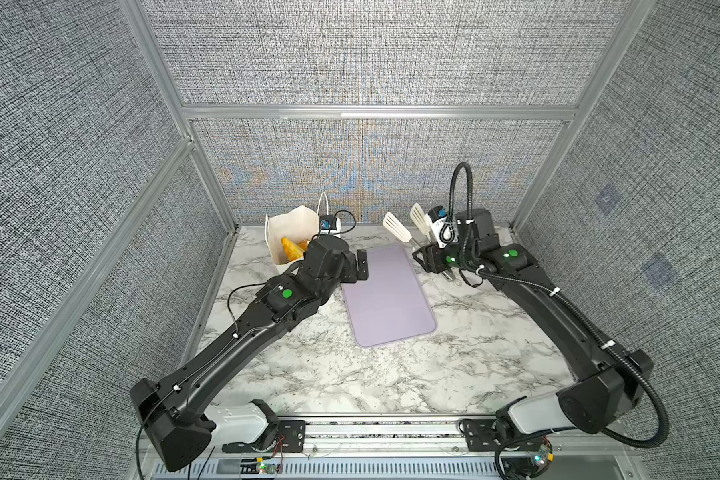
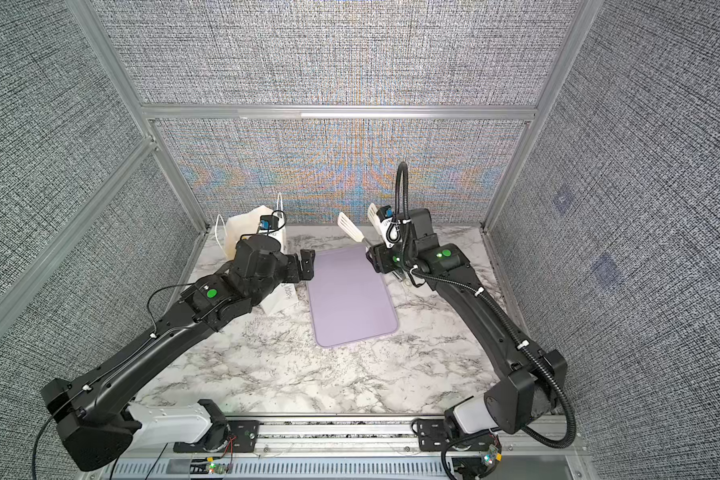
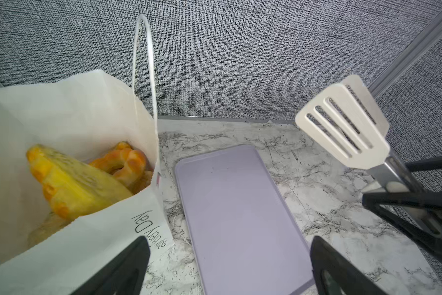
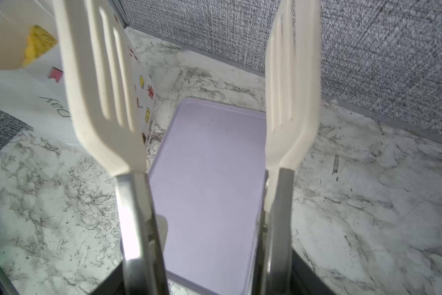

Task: Place the fake bread into the paper bag
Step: 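Move the tongs away from the bag toward the table edge with the right gripper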

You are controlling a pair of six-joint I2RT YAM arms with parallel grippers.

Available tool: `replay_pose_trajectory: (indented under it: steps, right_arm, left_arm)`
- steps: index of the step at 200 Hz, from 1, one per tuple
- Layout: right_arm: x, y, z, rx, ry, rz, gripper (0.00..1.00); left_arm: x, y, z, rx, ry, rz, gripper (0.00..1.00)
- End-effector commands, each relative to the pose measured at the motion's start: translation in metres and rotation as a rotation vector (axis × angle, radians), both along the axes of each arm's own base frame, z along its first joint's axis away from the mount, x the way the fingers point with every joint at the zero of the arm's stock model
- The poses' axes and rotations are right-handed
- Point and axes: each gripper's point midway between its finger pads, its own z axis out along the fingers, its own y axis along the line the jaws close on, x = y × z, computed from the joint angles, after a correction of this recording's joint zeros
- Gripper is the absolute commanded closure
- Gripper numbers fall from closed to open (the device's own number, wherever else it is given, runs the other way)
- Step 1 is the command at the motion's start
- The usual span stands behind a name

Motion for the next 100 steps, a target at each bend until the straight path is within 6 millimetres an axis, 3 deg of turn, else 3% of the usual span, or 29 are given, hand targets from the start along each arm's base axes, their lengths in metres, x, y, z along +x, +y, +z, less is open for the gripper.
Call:
replay_pose_trajectory:
  steps: [1, 100]
  right_arm:
    - [0.002, -0.011, -0.007, -0.011, -0.005, -0.034, 0.35]
    - [0.013, -0.119, -0.107, -0.2, 0.12, -0.465, 0.35]
  left_arm:
    - [0.003, -0.011, 0.004, -0.03, -0.016, -0.024, 0.01]
    - [0.005, -0.045, -0.034, -0.049, 0.051, -0.091, 0.01]
